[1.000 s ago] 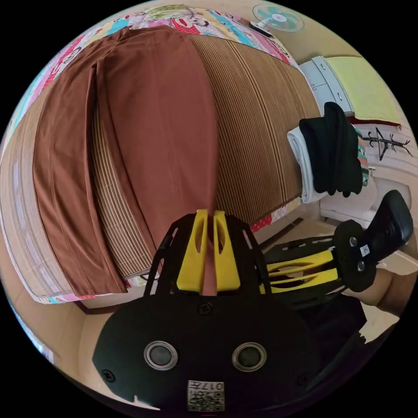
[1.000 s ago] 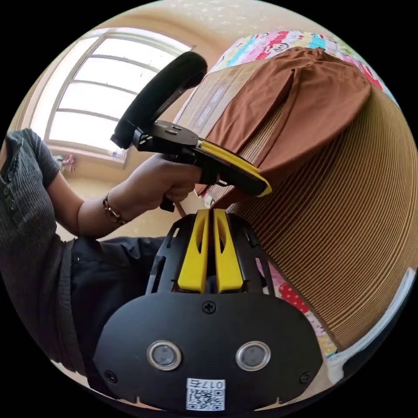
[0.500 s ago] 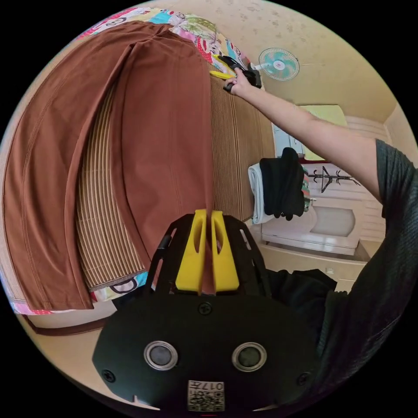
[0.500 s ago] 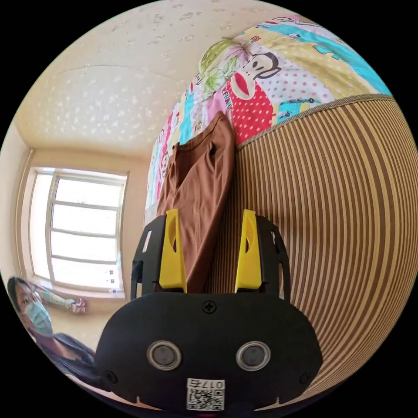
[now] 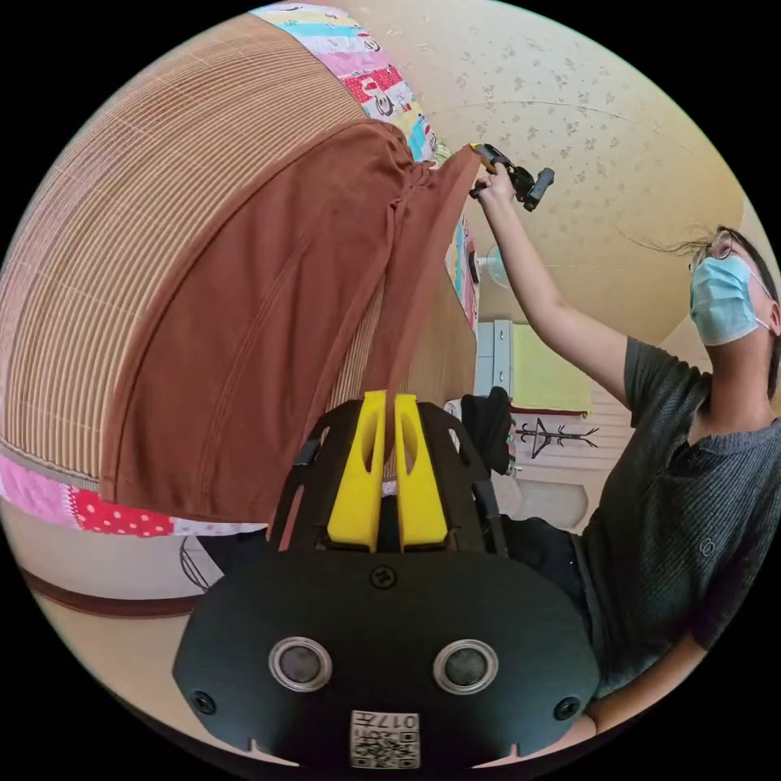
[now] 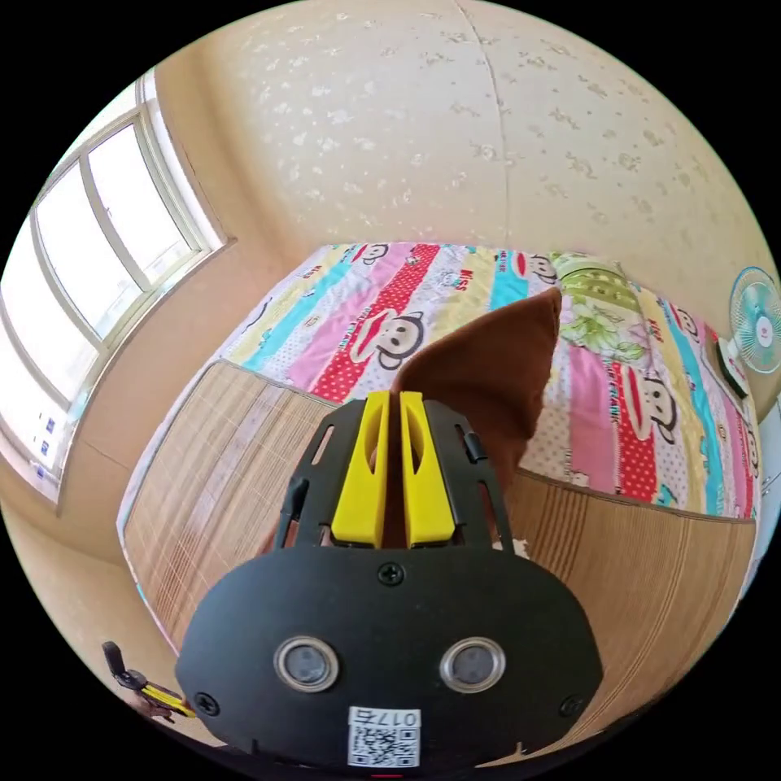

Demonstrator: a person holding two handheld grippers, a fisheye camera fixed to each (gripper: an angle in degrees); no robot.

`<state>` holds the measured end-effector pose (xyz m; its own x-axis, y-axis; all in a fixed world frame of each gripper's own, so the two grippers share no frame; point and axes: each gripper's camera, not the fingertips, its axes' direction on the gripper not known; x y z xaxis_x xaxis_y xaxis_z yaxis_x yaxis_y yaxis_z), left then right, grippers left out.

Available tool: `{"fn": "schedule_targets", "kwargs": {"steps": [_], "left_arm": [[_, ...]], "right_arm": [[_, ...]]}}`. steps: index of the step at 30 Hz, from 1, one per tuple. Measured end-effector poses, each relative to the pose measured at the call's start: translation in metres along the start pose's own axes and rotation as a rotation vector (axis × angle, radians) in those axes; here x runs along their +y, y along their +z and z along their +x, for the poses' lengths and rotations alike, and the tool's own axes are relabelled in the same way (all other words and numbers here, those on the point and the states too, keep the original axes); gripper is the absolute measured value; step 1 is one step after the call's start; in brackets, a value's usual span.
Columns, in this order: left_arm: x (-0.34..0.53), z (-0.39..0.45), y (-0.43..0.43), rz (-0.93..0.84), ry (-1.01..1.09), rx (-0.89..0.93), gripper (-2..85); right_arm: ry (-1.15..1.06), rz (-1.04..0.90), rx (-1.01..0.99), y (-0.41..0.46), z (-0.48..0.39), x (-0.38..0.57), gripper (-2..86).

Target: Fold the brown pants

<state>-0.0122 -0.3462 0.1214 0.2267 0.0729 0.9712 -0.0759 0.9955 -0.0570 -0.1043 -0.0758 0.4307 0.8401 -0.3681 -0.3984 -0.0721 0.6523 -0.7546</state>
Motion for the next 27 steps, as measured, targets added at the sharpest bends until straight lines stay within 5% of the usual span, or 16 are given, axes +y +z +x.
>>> {"fn": "schedule_targets", "kwargs": {"steps": [5, 10, 18, 21, 23, 25, 27], "left_arm": [[-0.017, -0.05, -0.04, -0.071, -0.059, -0.364, -0.3], [-0.022, -0.046, -0.036, -0.144, -0.022, -0.405, -0.1], [-0.025, 0.005, -0.032, -0.278, 0.091, -0.525, -0.5], [-0.026, 0.029, -0.04, -0.352, 0.199, -0.403, -0.6], [-0.025, 0.031, -0.064, -0.321, 0.204, -0.076, -0.6], [-0.022, 0.016, -0.08, -0.274, 0.126, 0.06, -0.6], [-0.015, 0.005, -0.092, -0.228, 0.073, -0.016, -0.5]], "right_arm": [[0.048, -0.109, -0.158, 0.07, -0.033, 0.022, 5.0], [-0.005, -0.214, -0.168, 0.041, -0.033, 0.155, 8.2], [0.413, -0.546, -0.294, -0.038, -0.022, 0.421, 11.4], [0.431, -0.641, -0.501, -0.03, -0.057, 0.455, 8.6], [0.432, -0.687, -0.507, -0.025, -0.074, 0.462, 4.0], [0.391, -0.712, -0.489, -0.029, -0.089, 0.459, 2.4], [0.385, -0.633, -0.518, -0.052, -0.101, 0.455, 1.6]]}}
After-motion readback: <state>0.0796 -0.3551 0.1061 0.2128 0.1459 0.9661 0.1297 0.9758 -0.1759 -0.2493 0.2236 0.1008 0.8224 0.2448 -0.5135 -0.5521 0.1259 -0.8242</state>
